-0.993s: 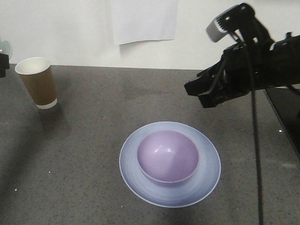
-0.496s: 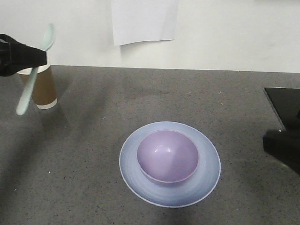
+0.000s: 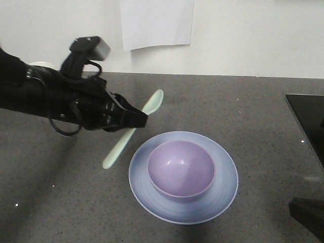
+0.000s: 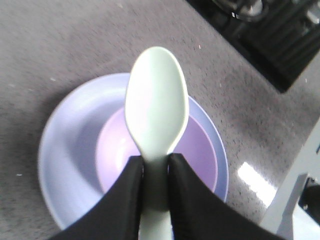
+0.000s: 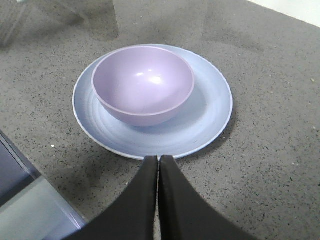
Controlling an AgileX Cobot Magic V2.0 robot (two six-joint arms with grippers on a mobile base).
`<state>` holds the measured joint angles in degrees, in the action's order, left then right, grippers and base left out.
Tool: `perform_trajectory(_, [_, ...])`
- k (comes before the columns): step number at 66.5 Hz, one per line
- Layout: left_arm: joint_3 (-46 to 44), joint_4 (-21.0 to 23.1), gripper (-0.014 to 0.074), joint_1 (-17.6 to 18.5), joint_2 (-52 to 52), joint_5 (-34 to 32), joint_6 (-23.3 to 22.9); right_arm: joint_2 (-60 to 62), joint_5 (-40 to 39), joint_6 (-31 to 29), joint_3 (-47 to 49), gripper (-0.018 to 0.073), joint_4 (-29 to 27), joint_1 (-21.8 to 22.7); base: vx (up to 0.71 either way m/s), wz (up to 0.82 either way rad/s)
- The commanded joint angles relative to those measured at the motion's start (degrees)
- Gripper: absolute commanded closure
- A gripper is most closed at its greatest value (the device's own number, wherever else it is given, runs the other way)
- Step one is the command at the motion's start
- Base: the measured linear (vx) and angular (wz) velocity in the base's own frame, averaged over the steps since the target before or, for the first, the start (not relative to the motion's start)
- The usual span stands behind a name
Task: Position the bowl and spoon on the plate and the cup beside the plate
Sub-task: 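Swing the left gripper with the spoon over the bowl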
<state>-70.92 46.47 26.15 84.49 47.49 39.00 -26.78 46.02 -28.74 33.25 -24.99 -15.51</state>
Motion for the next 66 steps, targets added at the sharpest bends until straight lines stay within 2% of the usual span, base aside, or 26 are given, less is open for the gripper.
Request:
perform_trajectory(1, [-1.38,1.53,0.0603,2.98,0.63,-3.23,0.07,-0.31,-3.82,0.31,1.46,0.0564,-0.46,0.17,0.0,0.0])
perform_trajectory(15, [-1.38,-1.01,0.0603,7.42,6.38,-5.98,-0.42,-0.31,-3.23,0.43,1.46,0.0564,-0.46,0.17,0.0,0.0])
perform_trajectory(43, [-1.38,-0.87,0.0577,8.54,9.46,-6.13,-1.28,-0.31,-2.98,0.43,1.46,0.0564,-0.46,0.17,0.0,0.0])
perform_trajectory(52, [-1.38,-0.81,0.0523,8.54,9.46,-6.02,-1.34,-0.31,-2.98,0.43,1.46,0.0564,-0.46,0.17,0.0,0.0])
perform_trajectory(66, [-1.38,-0.81,0.0375,8.54,9.46,-6.01,-1.76,-0.31,-2.98,0.37,1.46,0.0564,-0.46,0.17,0.0,0.0])
